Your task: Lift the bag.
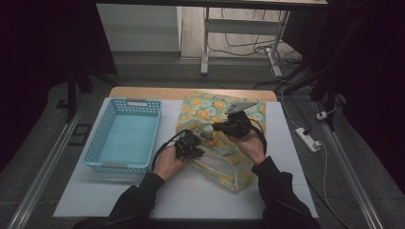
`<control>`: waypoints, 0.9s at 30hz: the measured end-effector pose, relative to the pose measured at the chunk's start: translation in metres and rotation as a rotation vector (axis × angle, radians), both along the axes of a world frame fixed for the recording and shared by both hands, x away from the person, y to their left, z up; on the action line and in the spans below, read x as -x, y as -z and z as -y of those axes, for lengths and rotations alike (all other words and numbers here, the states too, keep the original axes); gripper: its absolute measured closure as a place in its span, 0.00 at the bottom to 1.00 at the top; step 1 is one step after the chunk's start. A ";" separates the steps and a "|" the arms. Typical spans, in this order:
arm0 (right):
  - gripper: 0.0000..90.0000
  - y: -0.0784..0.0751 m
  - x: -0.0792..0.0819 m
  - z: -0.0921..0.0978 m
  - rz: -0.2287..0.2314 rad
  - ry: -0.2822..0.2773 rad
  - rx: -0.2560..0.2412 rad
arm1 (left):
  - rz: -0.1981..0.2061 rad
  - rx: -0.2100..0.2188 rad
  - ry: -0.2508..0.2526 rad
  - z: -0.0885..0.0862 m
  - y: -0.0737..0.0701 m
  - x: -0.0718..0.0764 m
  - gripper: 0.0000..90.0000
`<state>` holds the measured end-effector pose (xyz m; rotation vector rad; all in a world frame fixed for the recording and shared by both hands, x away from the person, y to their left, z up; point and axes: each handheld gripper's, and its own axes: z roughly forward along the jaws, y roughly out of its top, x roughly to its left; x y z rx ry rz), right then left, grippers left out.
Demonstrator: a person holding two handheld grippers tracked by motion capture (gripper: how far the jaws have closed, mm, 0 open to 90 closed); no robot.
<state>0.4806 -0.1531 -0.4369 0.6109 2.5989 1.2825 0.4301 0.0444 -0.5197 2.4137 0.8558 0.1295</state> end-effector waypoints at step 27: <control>1.00 -0.015 0.003 -0.004 -0.029 -0.054 0.006 | -0.019 0.058 -0.028 -0.001 -0.044 0.010 0.99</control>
